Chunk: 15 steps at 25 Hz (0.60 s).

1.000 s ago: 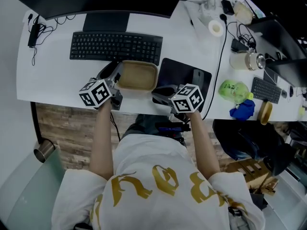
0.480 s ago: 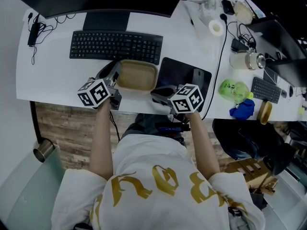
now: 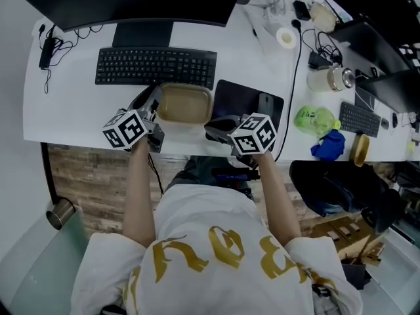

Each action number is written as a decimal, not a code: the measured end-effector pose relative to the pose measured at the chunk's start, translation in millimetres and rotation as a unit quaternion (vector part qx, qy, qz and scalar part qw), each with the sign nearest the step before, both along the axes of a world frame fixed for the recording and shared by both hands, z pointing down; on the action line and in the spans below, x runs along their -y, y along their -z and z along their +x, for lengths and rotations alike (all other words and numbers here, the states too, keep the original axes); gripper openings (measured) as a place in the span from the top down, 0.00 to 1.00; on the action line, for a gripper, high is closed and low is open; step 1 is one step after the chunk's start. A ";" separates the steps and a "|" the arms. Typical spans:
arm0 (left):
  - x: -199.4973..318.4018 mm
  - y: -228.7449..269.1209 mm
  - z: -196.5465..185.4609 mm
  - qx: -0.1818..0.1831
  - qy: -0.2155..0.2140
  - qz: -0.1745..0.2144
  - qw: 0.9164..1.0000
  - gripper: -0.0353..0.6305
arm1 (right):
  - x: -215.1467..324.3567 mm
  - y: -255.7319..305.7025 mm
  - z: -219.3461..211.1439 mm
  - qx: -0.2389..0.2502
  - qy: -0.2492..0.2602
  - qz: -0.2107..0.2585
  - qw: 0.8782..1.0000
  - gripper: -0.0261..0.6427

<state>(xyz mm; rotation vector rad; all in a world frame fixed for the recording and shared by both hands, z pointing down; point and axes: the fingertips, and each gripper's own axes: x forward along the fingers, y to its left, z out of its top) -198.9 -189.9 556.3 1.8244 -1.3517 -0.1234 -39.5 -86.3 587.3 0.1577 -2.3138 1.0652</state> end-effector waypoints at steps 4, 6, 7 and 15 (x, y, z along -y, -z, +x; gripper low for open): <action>-3.3 14.5 -3.2 -0.010 0.011 0.011 1.000 0.85 | 3.1 16.8 -0.2 0.025 -0.019 0.006 0.999 0.92; -4.4 20.9 -2.6 -0.011 0.012 0.015 1.000 0.85 | 3.5 23.5 1.0 0.032 -0.024 0.011 0.999 0.92; -4.7 23.9 -1.8 -0.013 0.011 0.016 1.000 0.85 | 3.5 26.4 1.7 0.033 -0.026 0.015 0.999 0.92; -12.3 49.4 0.0 -0.024 0.019 0.030 0.999 0.86 | -1.4 49.9 3.8 0.037 -0.029 0.048 0.998 0.92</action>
